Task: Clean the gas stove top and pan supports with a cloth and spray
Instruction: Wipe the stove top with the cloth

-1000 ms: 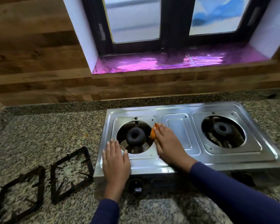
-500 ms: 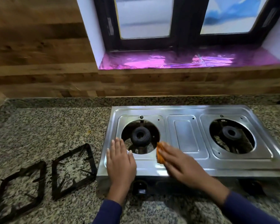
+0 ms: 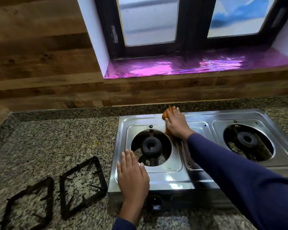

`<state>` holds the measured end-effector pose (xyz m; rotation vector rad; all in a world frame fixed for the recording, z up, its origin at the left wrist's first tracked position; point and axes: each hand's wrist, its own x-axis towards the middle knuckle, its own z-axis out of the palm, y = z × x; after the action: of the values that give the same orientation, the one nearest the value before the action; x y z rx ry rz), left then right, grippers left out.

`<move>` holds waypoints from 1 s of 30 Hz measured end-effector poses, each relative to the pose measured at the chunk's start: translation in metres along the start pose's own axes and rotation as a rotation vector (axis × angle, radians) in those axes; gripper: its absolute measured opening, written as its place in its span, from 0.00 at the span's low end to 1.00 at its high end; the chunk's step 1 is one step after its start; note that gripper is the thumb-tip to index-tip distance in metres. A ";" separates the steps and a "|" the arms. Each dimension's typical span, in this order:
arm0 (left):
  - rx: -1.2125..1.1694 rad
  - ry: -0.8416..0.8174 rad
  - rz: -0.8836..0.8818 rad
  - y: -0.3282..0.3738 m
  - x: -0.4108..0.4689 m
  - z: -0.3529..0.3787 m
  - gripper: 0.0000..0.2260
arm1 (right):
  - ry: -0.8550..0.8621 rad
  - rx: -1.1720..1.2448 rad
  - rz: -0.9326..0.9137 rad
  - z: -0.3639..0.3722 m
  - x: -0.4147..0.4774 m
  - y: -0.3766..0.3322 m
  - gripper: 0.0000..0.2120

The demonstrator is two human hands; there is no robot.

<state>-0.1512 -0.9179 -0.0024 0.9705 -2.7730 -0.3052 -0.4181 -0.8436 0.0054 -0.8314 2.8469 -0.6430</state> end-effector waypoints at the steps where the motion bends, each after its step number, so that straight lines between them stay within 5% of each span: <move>1: 0.007 -0.006 0.003 0.000 0.001 -0.001 0.28 | -0.030 0.025 0.021 0.004 0.012 -0.014 0.27; 7: 0.024 0.002 0.021 -0.001 0.003 0.001 0.28 | -0.158 0.150 -0.233 0.048 0.023 -0.125 0.19; 12: 0.043 0.017 0.044 -0.003 0.004 0.002 0.29 | -0.235 0.023 -0.440 0.070 -0.003 -0.173 0.29; 16: 0.004 0.025 0.026 -0.002 0.001 0.004 0.28 | -0.203 0.039 -0.428 0.057 0.009 -0.134 0.30; 25: 0.005 0.007 0.012 0.000 -0.004 0.005 0.28 | 0.076 0.076 -0.030 -0.025 -0.056 0.054 0.27; 30: -0.130 -0.057 0.025 -0.003 0.006 -0.010 0.25 | 0.099 0.206 -0.145 -0.012 -0.162 0.027 0.23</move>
<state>-0.1513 -0.9256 0.0074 0.9092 -2.7733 -0.5098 -0.2969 -0.7318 0.0028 -1.0023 2.7594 -1.0028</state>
